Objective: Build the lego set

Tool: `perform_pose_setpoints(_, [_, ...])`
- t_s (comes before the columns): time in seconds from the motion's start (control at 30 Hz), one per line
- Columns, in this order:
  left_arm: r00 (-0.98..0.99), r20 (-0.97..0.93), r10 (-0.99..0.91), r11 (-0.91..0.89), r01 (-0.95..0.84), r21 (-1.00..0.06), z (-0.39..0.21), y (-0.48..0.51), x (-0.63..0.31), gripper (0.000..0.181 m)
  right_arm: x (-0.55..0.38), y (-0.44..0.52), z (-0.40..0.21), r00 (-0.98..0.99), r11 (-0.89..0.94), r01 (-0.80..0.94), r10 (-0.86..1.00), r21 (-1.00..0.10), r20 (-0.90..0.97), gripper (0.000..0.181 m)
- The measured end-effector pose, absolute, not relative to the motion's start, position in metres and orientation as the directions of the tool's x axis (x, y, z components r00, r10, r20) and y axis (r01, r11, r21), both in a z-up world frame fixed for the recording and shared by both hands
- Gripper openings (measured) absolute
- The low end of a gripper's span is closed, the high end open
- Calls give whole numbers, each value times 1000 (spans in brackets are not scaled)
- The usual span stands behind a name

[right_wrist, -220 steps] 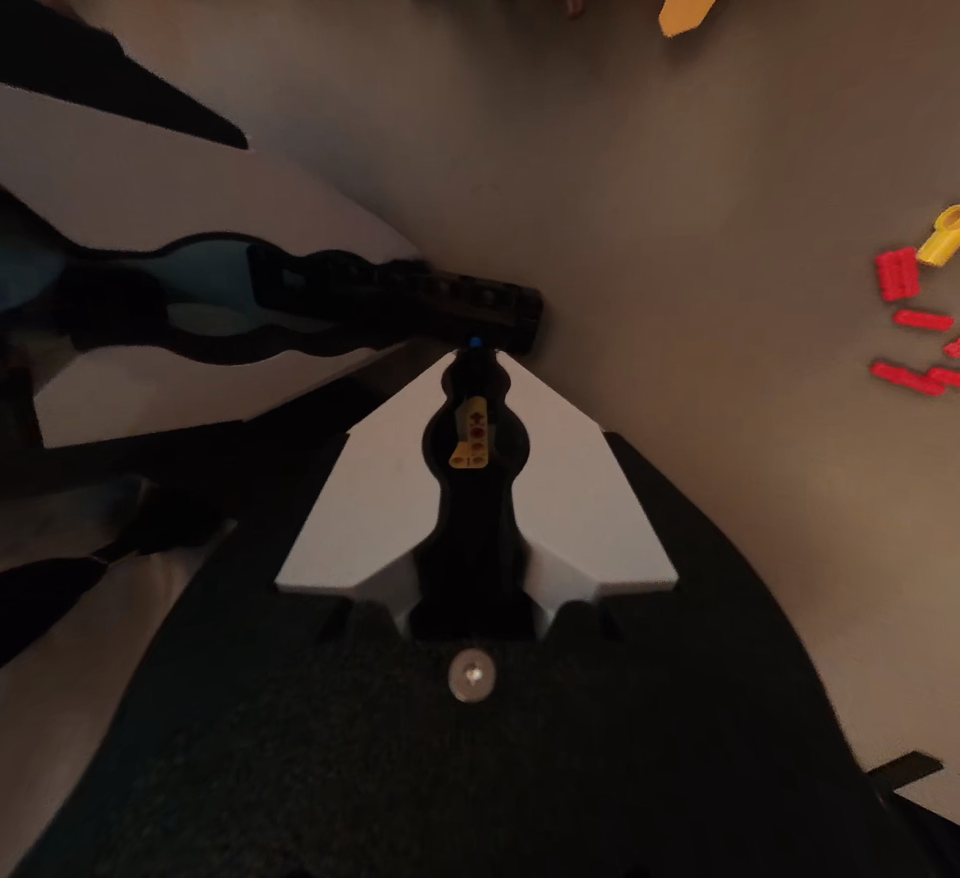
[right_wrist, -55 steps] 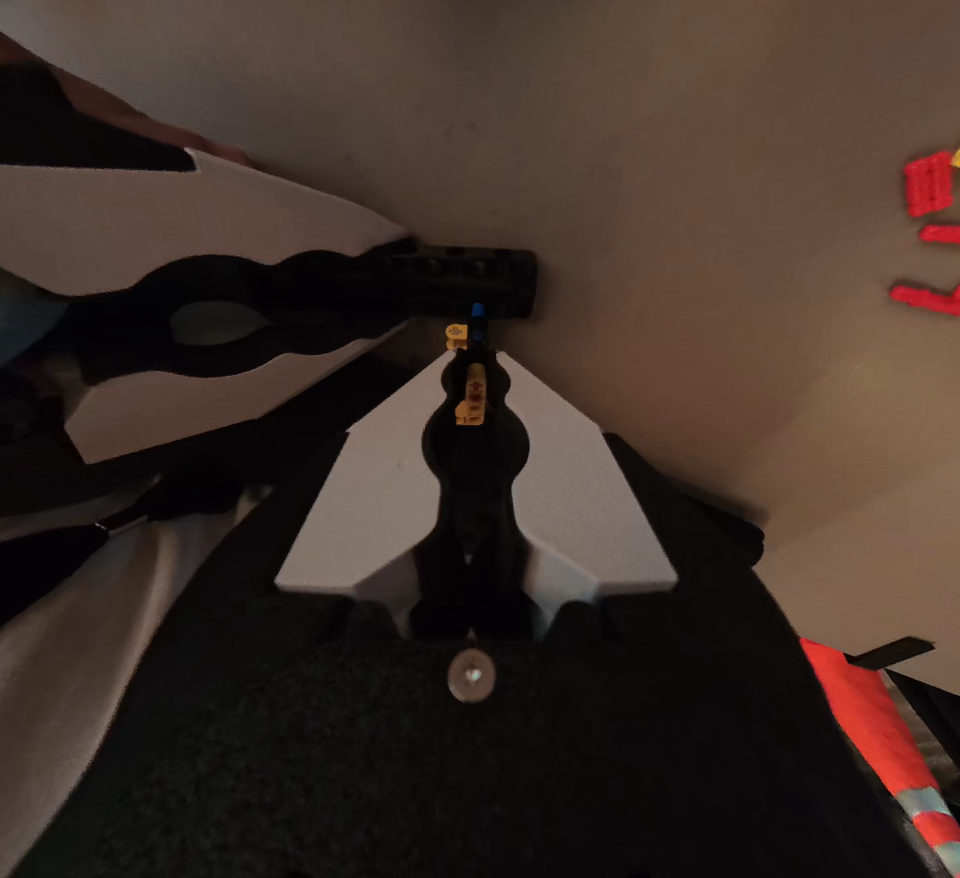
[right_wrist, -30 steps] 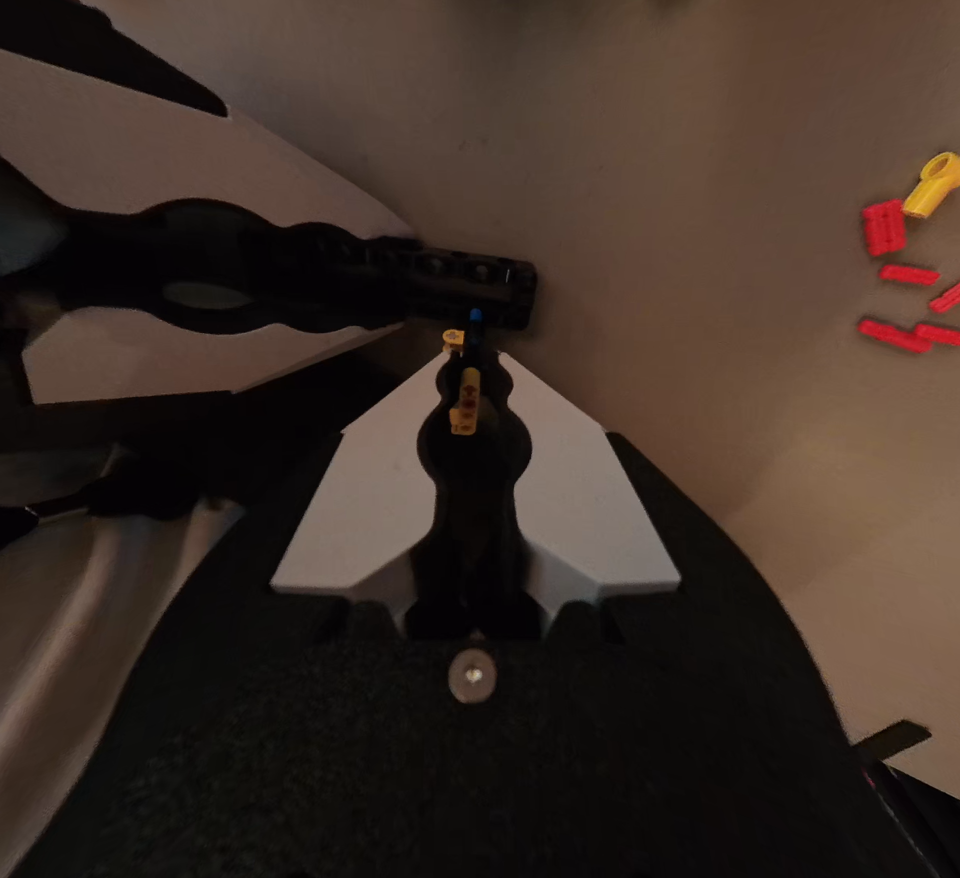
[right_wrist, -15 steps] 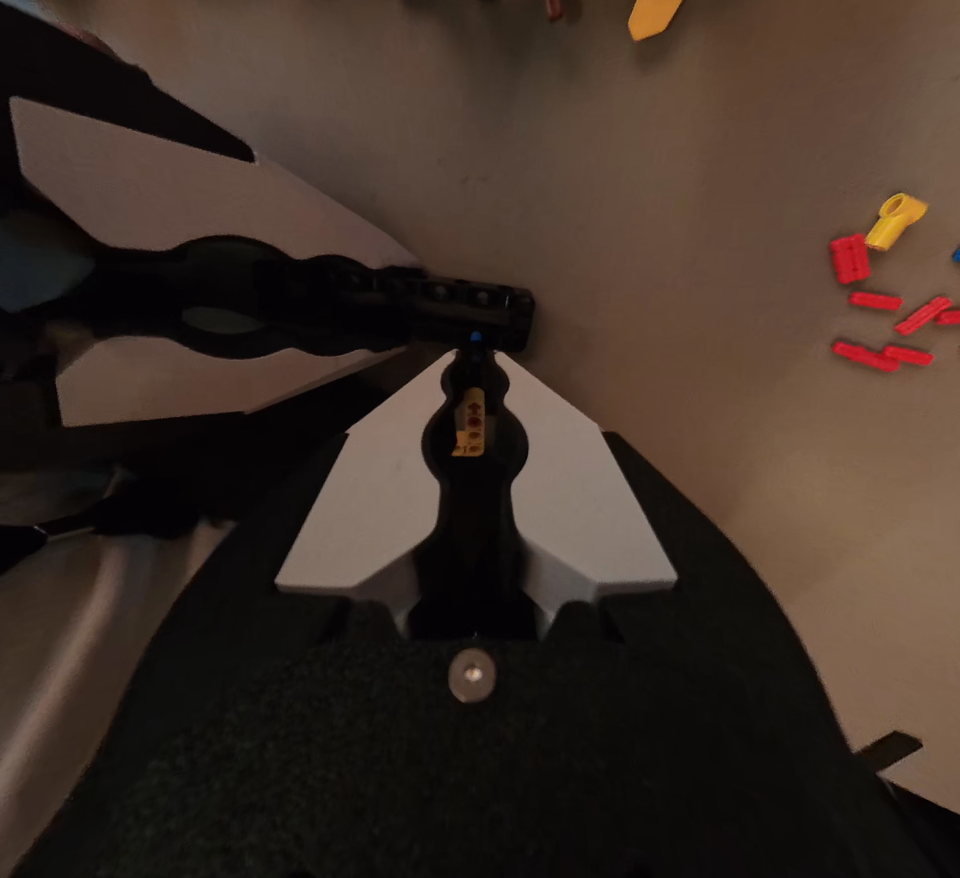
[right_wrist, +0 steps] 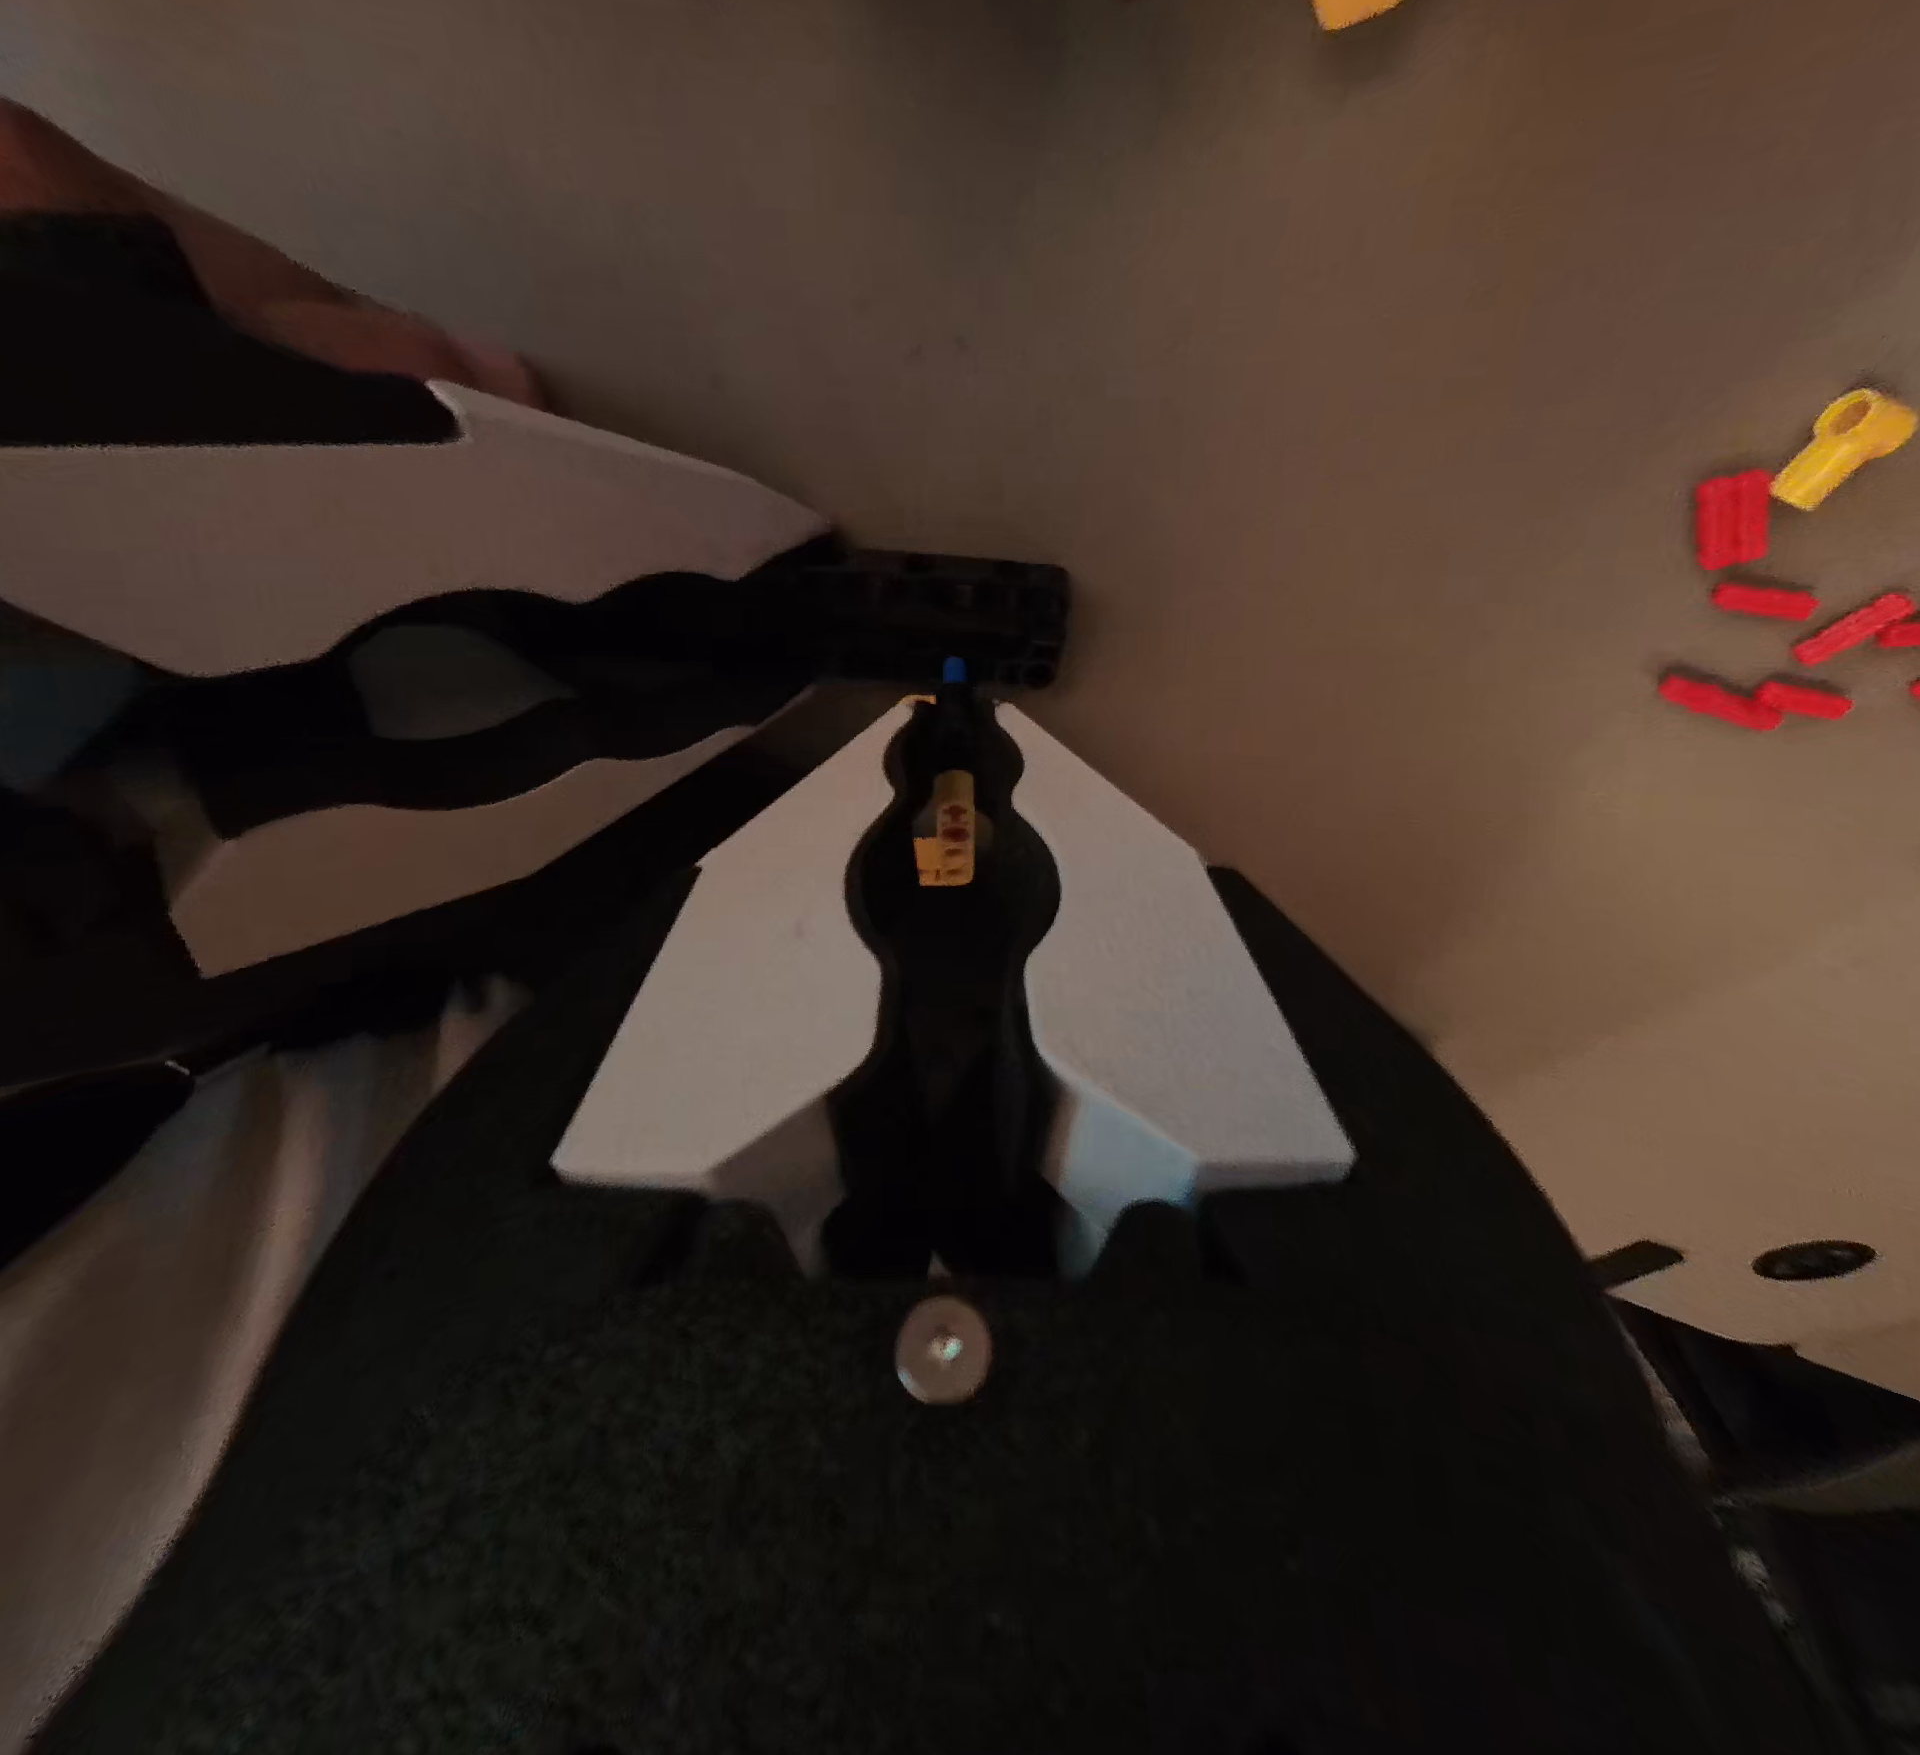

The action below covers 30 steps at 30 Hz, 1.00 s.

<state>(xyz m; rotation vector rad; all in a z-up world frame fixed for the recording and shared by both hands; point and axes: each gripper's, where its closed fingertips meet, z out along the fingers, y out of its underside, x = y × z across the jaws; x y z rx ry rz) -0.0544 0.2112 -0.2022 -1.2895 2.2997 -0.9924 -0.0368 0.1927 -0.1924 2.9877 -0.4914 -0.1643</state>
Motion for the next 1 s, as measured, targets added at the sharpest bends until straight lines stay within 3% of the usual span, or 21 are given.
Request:
perform_pose_setpoints(0.33, [-534,51,-844,347,-617,-707,-202,212,-54,28,-34,199,-191,965,-963,-243,-252,114,-78,6])
perform_pose_setpoints(0.43, [-537,60,-841,343,-616,-709,-202,212,-54,28,-33,207,-191,966,-969,-246,-247,18,-77,6])
perform_pose_setpoints(0.77, [-542,91,-836,324,-620,-715,-202,210,-55,28,-37,198,-189,953,-945,-294,-280,-141,-113,7])
perform_pose_setpoints(1.0, [-542,91,-836,324,-619,-715,-202,210,-54,28,-34,200,-190,971,-920,-229,-238,-319,-11,7])
